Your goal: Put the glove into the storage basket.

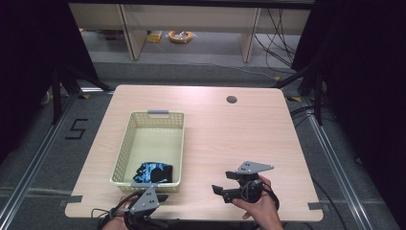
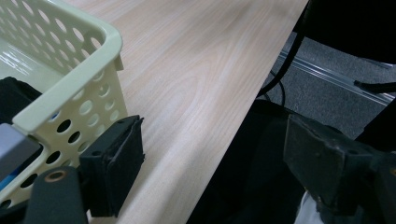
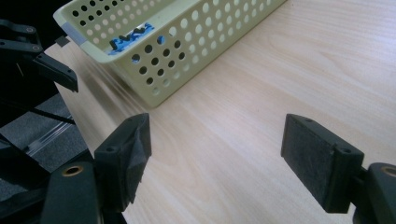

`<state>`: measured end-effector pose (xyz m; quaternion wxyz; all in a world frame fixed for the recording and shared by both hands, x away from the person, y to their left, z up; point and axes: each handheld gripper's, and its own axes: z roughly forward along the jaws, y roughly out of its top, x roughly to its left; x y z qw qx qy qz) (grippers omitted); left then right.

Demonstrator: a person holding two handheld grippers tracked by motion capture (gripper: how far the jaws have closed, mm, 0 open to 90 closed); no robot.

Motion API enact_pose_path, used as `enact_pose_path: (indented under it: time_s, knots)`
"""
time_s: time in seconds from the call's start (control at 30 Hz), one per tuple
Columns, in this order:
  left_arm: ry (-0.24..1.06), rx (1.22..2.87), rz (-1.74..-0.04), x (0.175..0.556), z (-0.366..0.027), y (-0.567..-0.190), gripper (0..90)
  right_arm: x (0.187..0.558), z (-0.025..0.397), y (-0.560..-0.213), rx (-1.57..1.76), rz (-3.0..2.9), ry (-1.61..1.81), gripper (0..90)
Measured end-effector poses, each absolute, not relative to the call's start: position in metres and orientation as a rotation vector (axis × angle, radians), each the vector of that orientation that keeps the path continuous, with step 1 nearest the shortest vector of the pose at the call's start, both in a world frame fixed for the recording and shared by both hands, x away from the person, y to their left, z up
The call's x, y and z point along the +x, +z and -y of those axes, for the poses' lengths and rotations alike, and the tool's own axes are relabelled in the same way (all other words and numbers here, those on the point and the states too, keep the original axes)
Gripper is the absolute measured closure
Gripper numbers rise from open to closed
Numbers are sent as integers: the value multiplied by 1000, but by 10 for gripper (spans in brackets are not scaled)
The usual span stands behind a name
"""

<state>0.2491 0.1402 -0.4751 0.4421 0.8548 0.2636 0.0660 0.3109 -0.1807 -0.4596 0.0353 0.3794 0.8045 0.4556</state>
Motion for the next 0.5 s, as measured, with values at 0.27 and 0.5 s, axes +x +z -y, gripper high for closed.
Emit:
enact_pose_path:
  time_s: [0.27,0.5]
  knots:
    - [202,2191,-615,250,-145,-487,193,305,186,-466,1139,-2471,1383,246]
    - [191,2175,-649,247,-147,-494,188,294,186,-473,1170,-2500,1321,203]
